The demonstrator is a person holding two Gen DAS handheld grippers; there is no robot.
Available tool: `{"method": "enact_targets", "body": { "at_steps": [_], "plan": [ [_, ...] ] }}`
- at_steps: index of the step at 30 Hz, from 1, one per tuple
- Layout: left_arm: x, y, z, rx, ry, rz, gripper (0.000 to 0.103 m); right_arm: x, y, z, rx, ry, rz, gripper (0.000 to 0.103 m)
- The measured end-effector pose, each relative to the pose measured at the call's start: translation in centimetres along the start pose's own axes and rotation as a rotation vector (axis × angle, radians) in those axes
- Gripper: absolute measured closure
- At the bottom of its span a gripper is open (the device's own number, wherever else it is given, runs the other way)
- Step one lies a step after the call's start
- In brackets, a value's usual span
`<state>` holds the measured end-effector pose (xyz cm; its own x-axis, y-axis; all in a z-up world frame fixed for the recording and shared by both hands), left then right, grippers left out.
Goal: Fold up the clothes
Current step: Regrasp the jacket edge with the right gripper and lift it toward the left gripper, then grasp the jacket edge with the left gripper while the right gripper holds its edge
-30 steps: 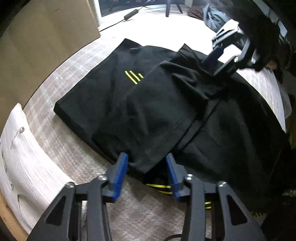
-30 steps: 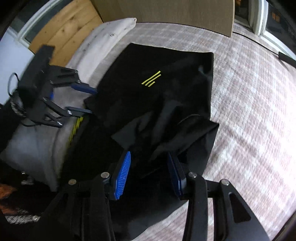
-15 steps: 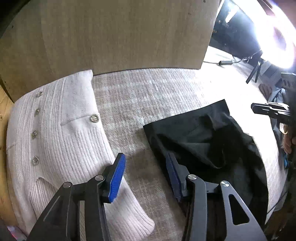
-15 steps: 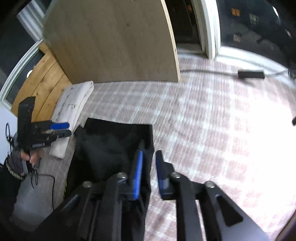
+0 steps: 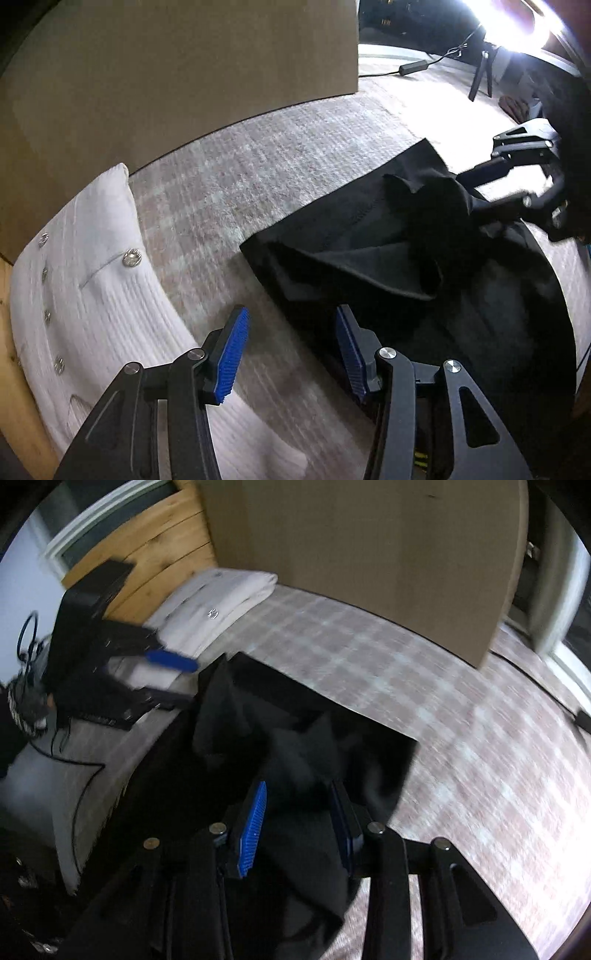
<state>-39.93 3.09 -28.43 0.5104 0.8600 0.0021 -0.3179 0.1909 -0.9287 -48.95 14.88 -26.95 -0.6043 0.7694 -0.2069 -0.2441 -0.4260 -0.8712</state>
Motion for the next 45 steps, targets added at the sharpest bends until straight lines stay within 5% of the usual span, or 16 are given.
{"method": "enact_targets", "body": {
  "at_steps": [1, 2, 6, 11, 16, 19, 21, 22, 25, 27, 29, 32, 36, 37, 38, 45],
  "plan": [
    [0.0, 0.3, 0.3, 0.0, 0.007, 0.005, 0.057, -0.2, 0.5, 0.1, -0.009, -0.012, 0.011, 0.072],
    [-0.1, 0.7, 0.6, 0.0, 0.013, 0.011, 0.057, -0.2, 1.0, 0.3, -0.018, -0.016, 0.014, 0.101],
    [-0.3, 0.9, 0.8, 0.008, 0.007, 0.003, 0.059, 4.6, -1.3, 1.5, 0.116, 0.191, -0.075, 0.1],
    [-0.1, 0.9, 1.2, 0.02, 0.044, -0.017, 0.061, 5.9, -3.0, 0.8, 0.158, 0.285, -0.014, 0.057],
    [-0.5, 1.8, 1.6, -0.004, 0.01, -0.042, 0.065, 6.6, -1.2, 0.1, 0.089, 0.274, -0.07, 0.057],
    [-0.6, 1.8, 1.7, 0.0, 0.008, -0.057, 0.094, 7.0, -0.5, 0.3, 0.097, 0.294, -0.04, 0.057],
    [-0.8, 1.8, 1.7, 0.004, 0.002, -0.073, 0.1, 7.1, -0.1, 0.7, 0.103, 0.299, -0.01, 0.07],
    [-1.0, 1.6, 1.6, 0.003, -0.011, -0.076, 0.1, 7.1, 0.0, 0.7, 0.097, 0.309, -0.003, 0.097],
    [-2.0, 0.3, 1.7, 0.041, -0.057, -0.098, 0.092, 7.0, -1.2, 0.7, 0.125, 0.306, 0.01, 0.094],
    [-2.8, -0.3, 2.1, 0.064, -0.082, -0.099, 0.059, 7.0, -1.9, 0.5, 0.135, 0.29, -0.008, 0.083],
    [-3.3, -0.5, 2.7, 0.077, -0.101, -0.098, 0.044, 7.2, -1.8, 0.4, 0.124, 0.288, -0.025, 0.064],
    [-2.8, 0.5, 3.1, 0.048, -0.11, -0.113, 0.044, 7.3, -0.6, 0.2, 0.084, 0.278, -0.034, 0.064],
    [-1.7, 2.9, 3.0, 0.001, -0.028, -0.038, 0.063, 6.7, -0.4, 0.7, 0.101, 0.236, -0.053, 0.066],
    [-1.4, 2.8, 3.1, 0.002, -0.02, -0.045, 0.074, 6.6, -0.7, 0.8, 0.109, 0.237, -0.049, 0.086],
    [-1.2, 2.7, 3.2, 0.002, -0.016, -0.053, 0.098, 6.4, -1.1, 1.0, 0.117, 0.239, -0.046, 0.094],
    [-0.7, -2.9, 3.1, 0.082, -0.052, -0.212, 0.099, 4.6, -4.5, 1.6, 0.177, 0.241, -0.03, 0.094]
  ]
}}
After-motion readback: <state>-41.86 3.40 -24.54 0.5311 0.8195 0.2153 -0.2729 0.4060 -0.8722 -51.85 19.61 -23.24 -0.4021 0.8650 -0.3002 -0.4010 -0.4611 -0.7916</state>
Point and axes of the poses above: each gripper's, at about its wrist camera, not at the fingertips, and y roughly the way its jaws point, x to its right, z to its top, the point moved 10 cm from there along y, roughly the way its jaws point, and after that the axes turned 2 degrees about z, right-handed, at the moved point
